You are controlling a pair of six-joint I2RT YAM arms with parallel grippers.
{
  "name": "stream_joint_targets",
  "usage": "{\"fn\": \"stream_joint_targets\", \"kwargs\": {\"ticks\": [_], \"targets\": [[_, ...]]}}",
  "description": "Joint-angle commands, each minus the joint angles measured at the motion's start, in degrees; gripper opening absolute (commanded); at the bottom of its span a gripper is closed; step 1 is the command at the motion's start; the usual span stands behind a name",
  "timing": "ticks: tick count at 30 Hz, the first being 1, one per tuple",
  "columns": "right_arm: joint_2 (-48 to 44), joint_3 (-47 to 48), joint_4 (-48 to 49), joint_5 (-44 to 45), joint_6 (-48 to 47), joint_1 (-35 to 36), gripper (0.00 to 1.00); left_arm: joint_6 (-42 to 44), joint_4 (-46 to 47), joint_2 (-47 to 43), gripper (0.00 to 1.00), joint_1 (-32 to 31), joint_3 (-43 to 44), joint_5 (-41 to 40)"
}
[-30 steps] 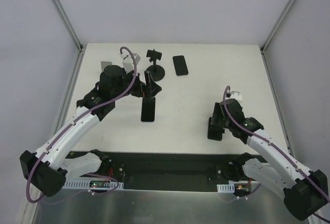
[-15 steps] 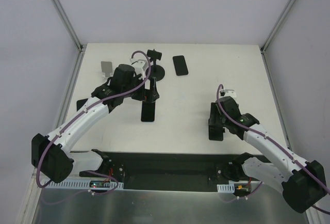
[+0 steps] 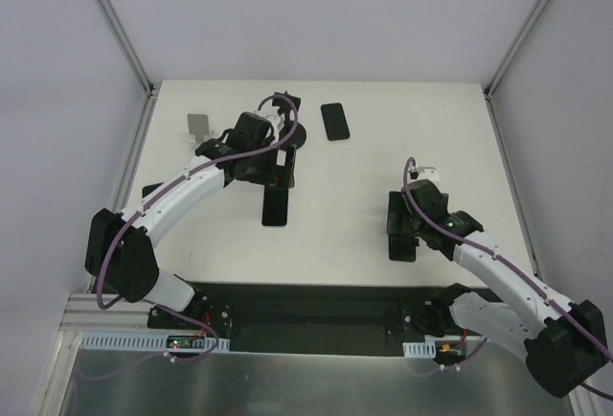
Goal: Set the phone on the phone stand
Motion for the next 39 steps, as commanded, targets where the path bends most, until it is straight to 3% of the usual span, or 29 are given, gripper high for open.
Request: {"fn": "stream_joint_targets", "kwargs": {"ticks": [1,8,18,24,28,39], "targets": [[-2.0,3.6,-4.4,1.6,-0.6,0.4,0.98,-1.4,-4.2,2.5,0.99,0.0,2.6,-4.2],[-11.0,6.5,-9.9,2.0,0.3,0.9,0.96,-5.5,-10.6,14.4,0.99,0.0,7.0,-10.0],[-17.0,10.5,-13.8,0.2,2.8,2.7,0.96,-7.5,-11.6,24.1,0.99,-0.5,10.9,-9.8],[-15.4,11.1,-13.7,0.4,4.2,4.3,0.96,-9.5,-12.4,26.5,0.98,-1.8,12.0,-11.6],[-12.2,12.5,-15.6,3.1,6.7,6.6,0.96,-11.2,-12.7,28.0,0.88,-2.2,12.4,-13.4],[-7.8,15.0,-15.8,7.9,9.1,13.2,0.96,-13.5,-14.7,31.9,0.86,-2.3,14.2,-14.3]]}}
